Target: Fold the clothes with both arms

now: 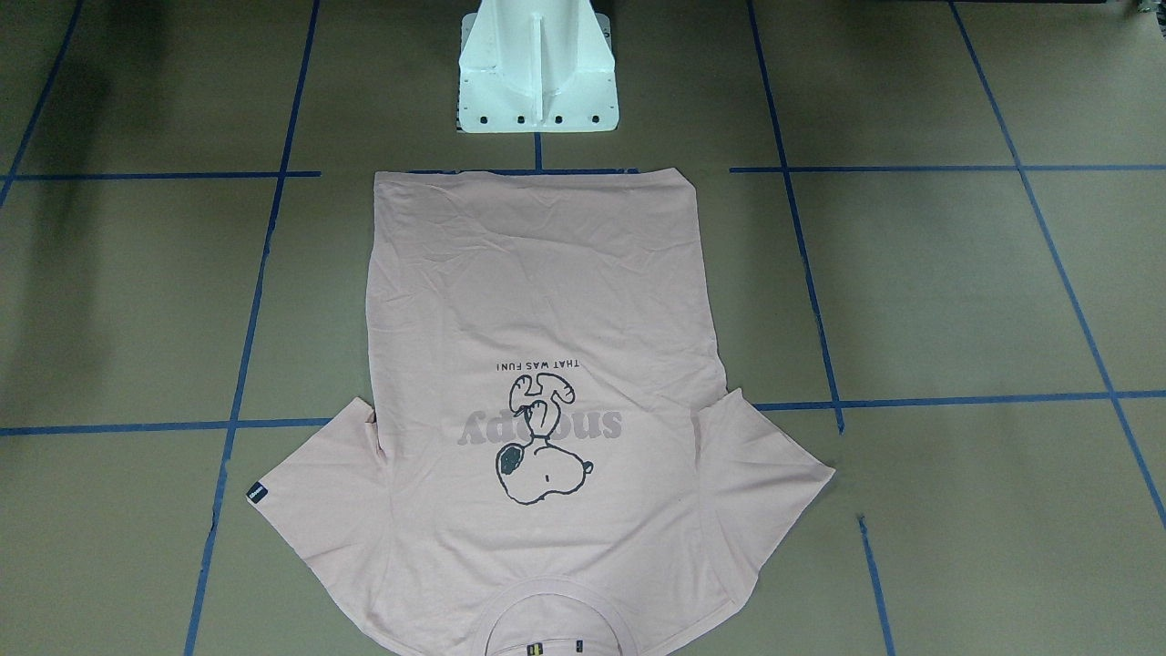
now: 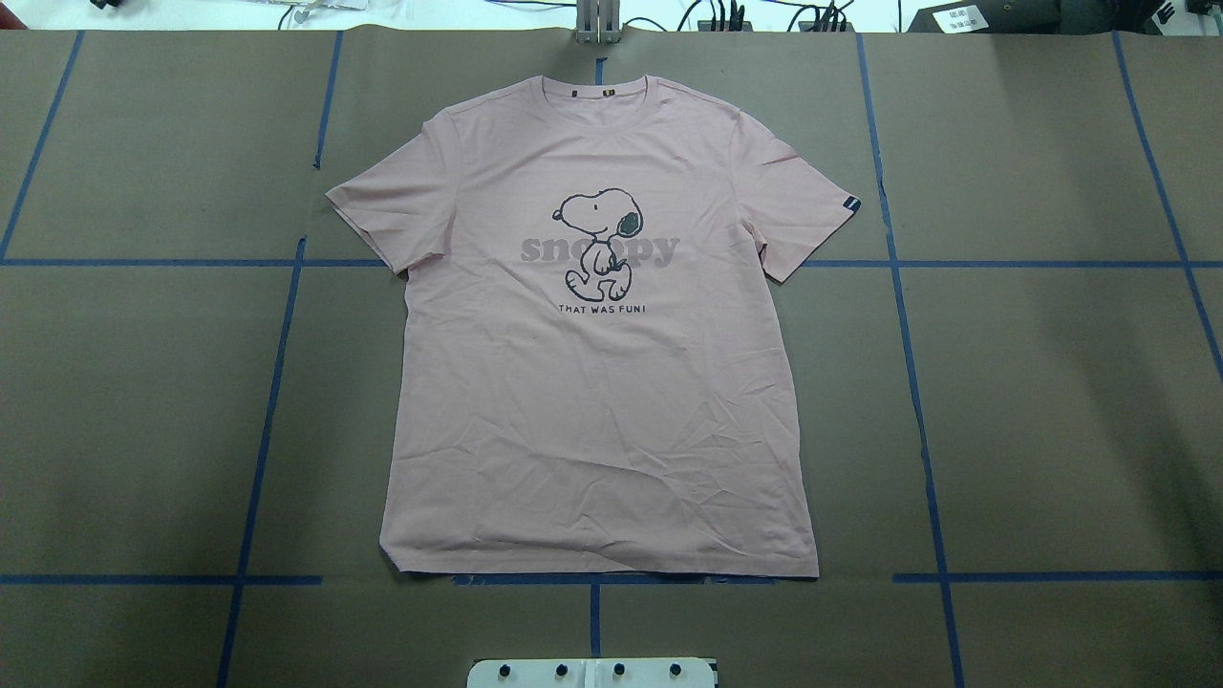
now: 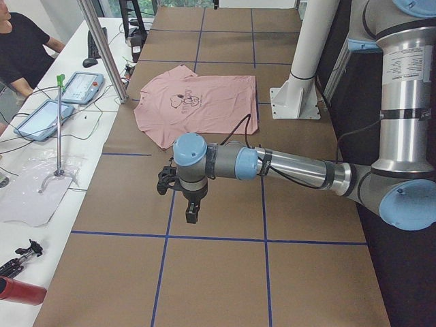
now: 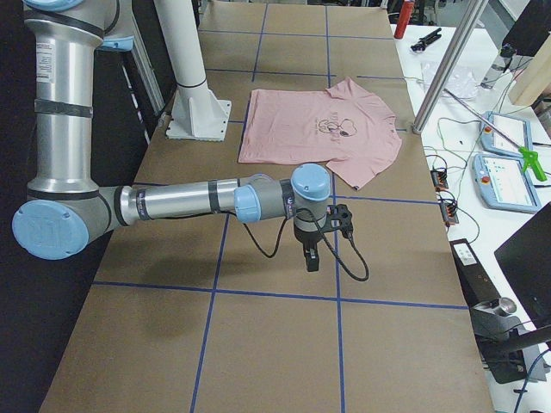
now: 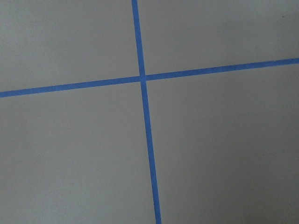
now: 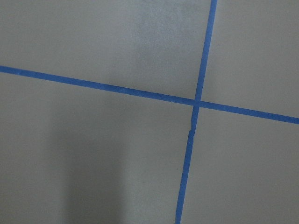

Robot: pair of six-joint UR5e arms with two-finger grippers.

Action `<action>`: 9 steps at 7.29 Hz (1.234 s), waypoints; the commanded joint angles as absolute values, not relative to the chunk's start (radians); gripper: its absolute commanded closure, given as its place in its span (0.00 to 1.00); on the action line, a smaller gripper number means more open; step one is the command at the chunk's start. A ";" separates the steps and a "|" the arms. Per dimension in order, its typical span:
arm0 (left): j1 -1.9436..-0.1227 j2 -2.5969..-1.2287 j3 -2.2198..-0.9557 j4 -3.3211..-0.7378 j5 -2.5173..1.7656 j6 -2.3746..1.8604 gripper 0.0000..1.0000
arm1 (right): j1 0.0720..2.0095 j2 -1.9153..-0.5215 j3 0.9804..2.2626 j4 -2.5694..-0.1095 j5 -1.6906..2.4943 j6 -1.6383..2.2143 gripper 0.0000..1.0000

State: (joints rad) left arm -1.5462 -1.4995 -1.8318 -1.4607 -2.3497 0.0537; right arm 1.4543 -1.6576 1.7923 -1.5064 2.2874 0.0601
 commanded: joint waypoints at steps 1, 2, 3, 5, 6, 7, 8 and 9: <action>-1.548 -1.494 -1.867 -1.456 -2.349 0.052 0.00 | 1.454 -1.666 1.793 -1.506 2.296 0.060 0.00; -1.546 -1.490 -1.856 -1.457 -2.336 0.048 0.00 | 1.454 -1.666 1.792 -1.494 2.304 0.063 0.00; -1.546 -1.483 -1.894 -1.457 -2.276 0.046 0.00 | 1.454 -1.666 1.795 -1.494 2.324 0.063 0.00; -1.540 -1.490 -1.872 -1.457 -2.250 0.038 0.00 | 1.454 -1.666 1.781 -1.494 2.367 0.069 0.00; -1.540 -1.503 -1.823 -1.472 -2.267 0.019 0.00 | 1.454 -1.670 1.779 -1.494 2.376 0.068 0.00; -1.542 -1.502 -1.797 -1.486 -2.333 0.018 0.00 | 1.454 -1.671 1.779 -1.491 2.376 0.069 0.00; -1.542 -1.493 -1.790 -1.493 -2.414 0.015 0.00 | 1.454 -1.671 1.776 -1.491 2.375 0.061 0.00; -1.542 -1.493 -1.804 -1.493 -2.425 0.015 0.00 | 1.448 -1.669 1.784 -1.480 2.385 0.070 0.00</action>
